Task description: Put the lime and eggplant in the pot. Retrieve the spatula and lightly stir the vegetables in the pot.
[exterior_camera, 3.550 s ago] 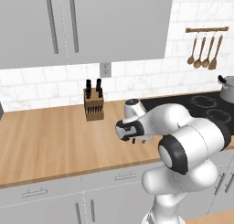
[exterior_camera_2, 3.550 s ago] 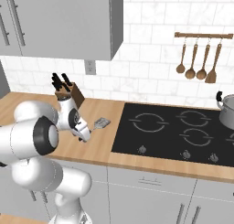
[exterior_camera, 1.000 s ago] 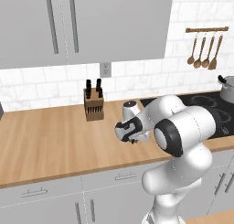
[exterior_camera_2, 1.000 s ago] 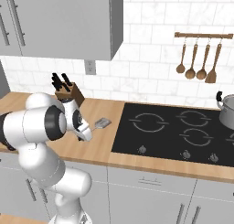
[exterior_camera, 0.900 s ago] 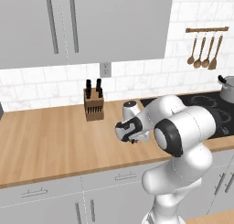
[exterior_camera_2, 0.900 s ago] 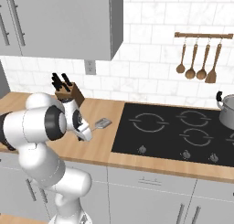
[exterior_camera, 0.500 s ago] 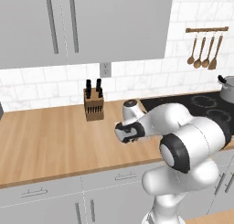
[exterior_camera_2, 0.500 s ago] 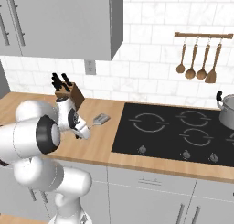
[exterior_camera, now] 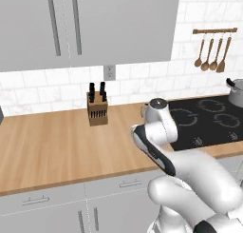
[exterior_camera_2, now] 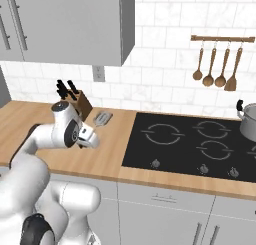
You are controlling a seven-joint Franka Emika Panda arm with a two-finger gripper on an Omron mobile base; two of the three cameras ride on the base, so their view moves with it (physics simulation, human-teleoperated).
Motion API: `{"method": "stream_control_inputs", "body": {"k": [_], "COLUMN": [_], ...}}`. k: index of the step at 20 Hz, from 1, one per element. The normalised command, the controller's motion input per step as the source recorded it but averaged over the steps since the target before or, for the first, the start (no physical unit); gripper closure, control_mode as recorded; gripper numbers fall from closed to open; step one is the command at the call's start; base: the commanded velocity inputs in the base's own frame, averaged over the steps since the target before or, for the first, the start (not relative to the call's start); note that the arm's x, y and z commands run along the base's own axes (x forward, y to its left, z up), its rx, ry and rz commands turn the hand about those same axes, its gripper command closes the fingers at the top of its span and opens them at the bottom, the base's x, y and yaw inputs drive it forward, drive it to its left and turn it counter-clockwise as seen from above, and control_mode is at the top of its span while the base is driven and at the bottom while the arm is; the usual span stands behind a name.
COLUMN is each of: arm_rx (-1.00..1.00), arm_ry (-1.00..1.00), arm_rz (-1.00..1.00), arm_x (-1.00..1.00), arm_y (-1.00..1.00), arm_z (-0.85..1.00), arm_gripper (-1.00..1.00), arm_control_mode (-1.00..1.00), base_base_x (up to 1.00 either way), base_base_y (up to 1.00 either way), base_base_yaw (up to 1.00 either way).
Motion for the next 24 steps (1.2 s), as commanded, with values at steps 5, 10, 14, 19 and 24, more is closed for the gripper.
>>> {"method": "stream_control_inputs", "body": {"k": [5,10,14,19,24], "arm_rx": [0.00,0.00,0.00,-0.05,-0.08], "arm_ry": [0.00,0.02,0.07,0.02,0.00], "arm_rz": [0.42,0.29,0.11,0.09,0.05], "arm_x": [-0.28,-0.64,-0.77,-0.52,-0.17], "arm_y": [-0.05,-0.10,-0.21,-0.09,0.00], "arm_z": [1.00,1.00,1.00,0.96,0.77], "arm_gripper": [1.00,1.00,1.00,1.00,1.00], "arm_control_mode": [-1.00,-1.00,-1.00,-1.00,-1.00], "base_base_x": [0.00,0.00,0.00,0.00,0.00], "base_base_y": [0.00,0.00,0.00,0.00,0.00], "base_base_yaw": [0.00,0.00,0.00,0.00,0.00]}}
